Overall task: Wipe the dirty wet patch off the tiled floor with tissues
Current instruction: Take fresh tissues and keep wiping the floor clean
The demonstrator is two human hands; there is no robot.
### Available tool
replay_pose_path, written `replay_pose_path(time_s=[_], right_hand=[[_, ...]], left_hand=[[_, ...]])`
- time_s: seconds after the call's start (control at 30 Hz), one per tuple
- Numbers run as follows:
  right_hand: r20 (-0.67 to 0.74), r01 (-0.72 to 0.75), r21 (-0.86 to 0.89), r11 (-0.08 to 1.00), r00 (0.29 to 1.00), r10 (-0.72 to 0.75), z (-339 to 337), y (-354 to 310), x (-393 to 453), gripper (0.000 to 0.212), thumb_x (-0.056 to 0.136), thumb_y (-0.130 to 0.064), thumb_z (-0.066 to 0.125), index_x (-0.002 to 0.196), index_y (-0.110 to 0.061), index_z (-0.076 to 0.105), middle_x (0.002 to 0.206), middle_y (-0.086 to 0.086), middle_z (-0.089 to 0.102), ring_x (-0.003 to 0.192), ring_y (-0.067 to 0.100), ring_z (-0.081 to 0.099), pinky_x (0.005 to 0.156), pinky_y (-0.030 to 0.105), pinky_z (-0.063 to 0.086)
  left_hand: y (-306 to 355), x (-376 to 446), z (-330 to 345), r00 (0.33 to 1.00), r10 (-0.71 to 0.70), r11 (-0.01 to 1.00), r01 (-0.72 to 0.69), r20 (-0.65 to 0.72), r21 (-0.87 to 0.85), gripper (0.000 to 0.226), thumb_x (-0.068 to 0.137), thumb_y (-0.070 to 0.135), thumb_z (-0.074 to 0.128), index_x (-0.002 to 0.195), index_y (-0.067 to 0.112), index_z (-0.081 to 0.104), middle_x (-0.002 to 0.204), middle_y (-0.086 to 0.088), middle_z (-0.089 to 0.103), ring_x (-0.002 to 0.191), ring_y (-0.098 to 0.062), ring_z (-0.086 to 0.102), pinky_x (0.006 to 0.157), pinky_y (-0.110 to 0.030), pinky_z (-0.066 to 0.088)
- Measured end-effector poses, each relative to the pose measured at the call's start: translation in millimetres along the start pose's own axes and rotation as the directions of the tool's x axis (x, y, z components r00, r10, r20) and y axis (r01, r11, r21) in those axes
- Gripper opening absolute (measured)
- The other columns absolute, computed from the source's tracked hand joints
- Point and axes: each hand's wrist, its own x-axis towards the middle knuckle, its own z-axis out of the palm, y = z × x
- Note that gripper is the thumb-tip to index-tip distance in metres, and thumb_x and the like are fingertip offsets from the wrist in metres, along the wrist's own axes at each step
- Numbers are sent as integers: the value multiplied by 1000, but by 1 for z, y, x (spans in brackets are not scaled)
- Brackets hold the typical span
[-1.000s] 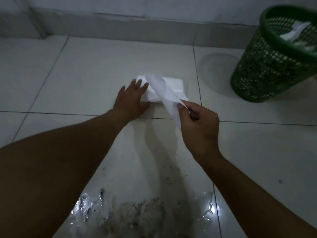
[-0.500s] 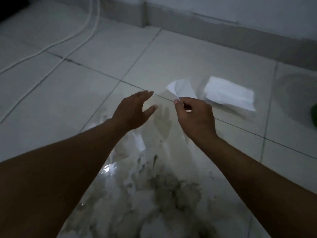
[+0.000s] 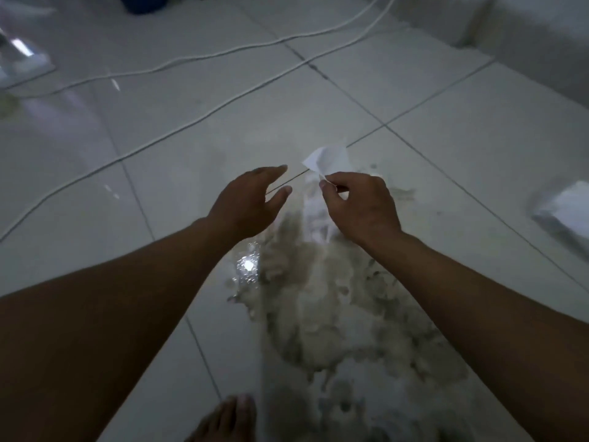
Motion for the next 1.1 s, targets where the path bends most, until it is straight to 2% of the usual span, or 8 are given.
replay_pose_path(time_s=[0.27,0.43,0.57,0.63,0.7,0.83,0.97,1.1], right_hand=[[287,248,-88,965,934,-214,67,-35,-27,26,92,-40,55,108,-28,72,111,-7,71,105,21,63,87,39,51],[513,448,-74,891,783,-351,91,-21,-59,27,89,-38,60,109,-24,72,112,-5,71,103,20,64,86,35,51],[689,462,3,887,642,-337,91,-7,-73,44,85,-53,55,119,-28,68,113,-9,70,101,11,64,89,34,52],[666,405,25,914,675,-318,90,-1,-72,46,85,-53,53,120,-28,68,110,-8,71,95,9,65,85,33,54],[540,345,62,937,778,-322,92,4,-67,41,87,-44,52,117,-24,69,109,-4,72,92,11,66,84,35,56],[260,407,-70,911,889,-378,111,12,-56,37,92,-21,48,123,-11,65,124,8,65,112,22,61,96,37,50],[367,445,-283,850,869,-333,136,15,-58,54,102,-33,33,149,-8,33,158,15,25,147,26,21,120,44,20],[419,420,-364,831,871,-256,150,20,-63,61,104,-42,23,155,-12,11,163,11,1,150,23,-1,122,44,4]], left_hand=[[-71,-72,-9,980,-201,980,201,15,-6,48,102,39,44,147,23,43,148,-3,49,135,-21,45,111,-39,37],[-94,-104,1,957,-289,956,290,37,-41,45,104,30,41,148,20,42,149,-4,47,136,-22,44,111,-35,34],[-97,-114,13,958,-280,958,283,57,-48,43,104,28,40,145,17,45,147,-6,49,133,-23,45,109,-34,35],[-94,-114,20,965,-253,965,258,74,-57,45,103,32,39,144,16,47,145,-6,51,133,-24,46,108,-36,36],[-91,-112,28,970,-224,971,230,92,-59,46,103,35,40,143,16,48,146,-6,49,134,-23,44,110,-38,37],[-84,-103,48,989,-128,991,125,75,43,47,104,31,39,147,11,42,155,-11,37,143,-25,33,115,-41,32],[-81,-100,76,991,-65,986,46,116,161,54,106,33,26,153,7,23,162,-13,15,151,-26,10,121,-40,10],[-83,-102,94,995,-22,980,3,95,199,61,103,37,17,153,4,22,161,-16,16,151,-27,10,121,-41,7]])
